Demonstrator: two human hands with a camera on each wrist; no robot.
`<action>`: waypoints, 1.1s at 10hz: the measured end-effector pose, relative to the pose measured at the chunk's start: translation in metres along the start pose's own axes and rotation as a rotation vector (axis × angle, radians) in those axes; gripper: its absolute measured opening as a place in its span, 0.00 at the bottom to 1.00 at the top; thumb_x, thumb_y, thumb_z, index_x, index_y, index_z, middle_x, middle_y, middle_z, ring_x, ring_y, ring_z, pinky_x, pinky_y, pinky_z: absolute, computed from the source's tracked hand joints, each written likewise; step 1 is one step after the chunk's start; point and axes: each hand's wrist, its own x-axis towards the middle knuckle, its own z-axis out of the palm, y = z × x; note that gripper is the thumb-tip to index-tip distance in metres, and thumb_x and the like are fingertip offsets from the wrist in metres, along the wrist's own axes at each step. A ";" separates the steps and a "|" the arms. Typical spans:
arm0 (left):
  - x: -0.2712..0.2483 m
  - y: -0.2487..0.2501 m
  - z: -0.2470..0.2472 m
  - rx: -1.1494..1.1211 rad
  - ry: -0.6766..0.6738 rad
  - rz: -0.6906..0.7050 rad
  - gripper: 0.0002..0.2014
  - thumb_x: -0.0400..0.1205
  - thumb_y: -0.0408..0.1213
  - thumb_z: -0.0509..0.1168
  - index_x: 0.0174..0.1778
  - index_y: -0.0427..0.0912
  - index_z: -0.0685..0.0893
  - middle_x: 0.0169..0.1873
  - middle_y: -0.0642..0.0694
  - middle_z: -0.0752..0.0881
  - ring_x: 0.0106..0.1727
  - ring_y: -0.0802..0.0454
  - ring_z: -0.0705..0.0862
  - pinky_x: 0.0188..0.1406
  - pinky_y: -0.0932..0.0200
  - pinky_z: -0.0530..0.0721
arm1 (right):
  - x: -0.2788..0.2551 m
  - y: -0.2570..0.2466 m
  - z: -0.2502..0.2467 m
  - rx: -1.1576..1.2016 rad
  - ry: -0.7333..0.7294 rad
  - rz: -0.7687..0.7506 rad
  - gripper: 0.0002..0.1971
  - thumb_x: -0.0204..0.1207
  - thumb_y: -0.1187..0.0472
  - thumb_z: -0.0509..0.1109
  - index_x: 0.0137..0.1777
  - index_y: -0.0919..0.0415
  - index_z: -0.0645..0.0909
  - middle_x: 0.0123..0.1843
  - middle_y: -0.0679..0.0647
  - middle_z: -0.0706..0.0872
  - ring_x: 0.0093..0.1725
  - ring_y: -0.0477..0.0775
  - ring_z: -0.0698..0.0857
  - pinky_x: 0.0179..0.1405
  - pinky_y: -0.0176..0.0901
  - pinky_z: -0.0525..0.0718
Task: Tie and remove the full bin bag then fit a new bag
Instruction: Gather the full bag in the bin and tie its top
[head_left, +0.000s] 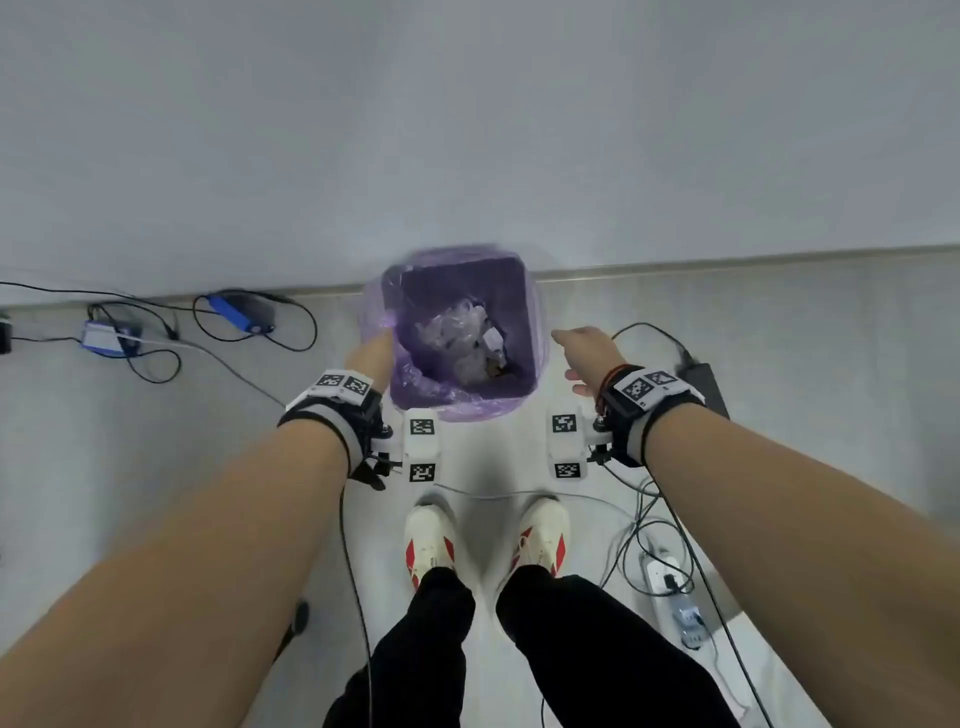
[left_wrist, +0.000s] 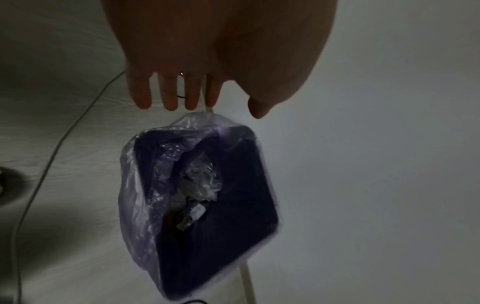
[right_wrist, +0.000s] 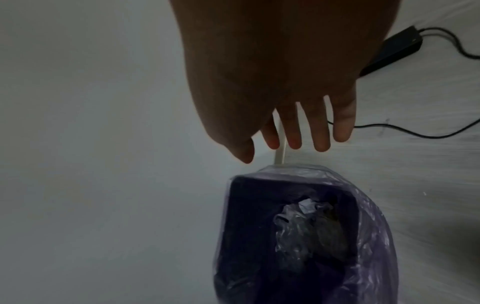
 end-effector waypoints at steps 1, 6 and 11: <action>0.051 -0.021 0.004 -0.013 0.074 -0.020 0.33 0.85 0.59 0.53 0.79 0.38 0.69 0.74 0.36 0.74 0.72 0.37 0.75 0.75 0.39 0.73 | 0.039 0.015 0.018 -0.004 0.025 -0.009 0.24 0.82 0.53 0.60 0.70 0.70 0.75 0.61 0.69 0.84 0.64 0.73 0.83 0.64 0.68 0.81; 0.263 -0.093 0.006 -0.369 -0.086 -0.065 0.38 0.64 0.66 0.76 0.61 0.39 0.86 0.56 0.39 0.87 0.55 0.41 0.86 0.60 0.39 0.86 | 0.156 0.074 0.060 0.126 -0.175 0.075 0.40 0.75 0.29 0.60 0.76 0.60 0.69 0.66 0.54 0.84 0.53 0.53 0.86 0.31 0.44 0.76; 0.112 0.003 0.015 0.114 0.280 0.545 0.16 0.86 0.46 0.57 0.43 0.38 0.82 0.45 0.34 0.87 0.44 0.36 0.85 0.50 0.48 0.84 | 0.117 0.017 0.026 0.337 -0.335 -0.198 0.12 0.81 0.61 0.63 0.37 0.62 0.83 0.27 0.54 0.87 0.25 0.53 0.84 0.26 0.37 0.84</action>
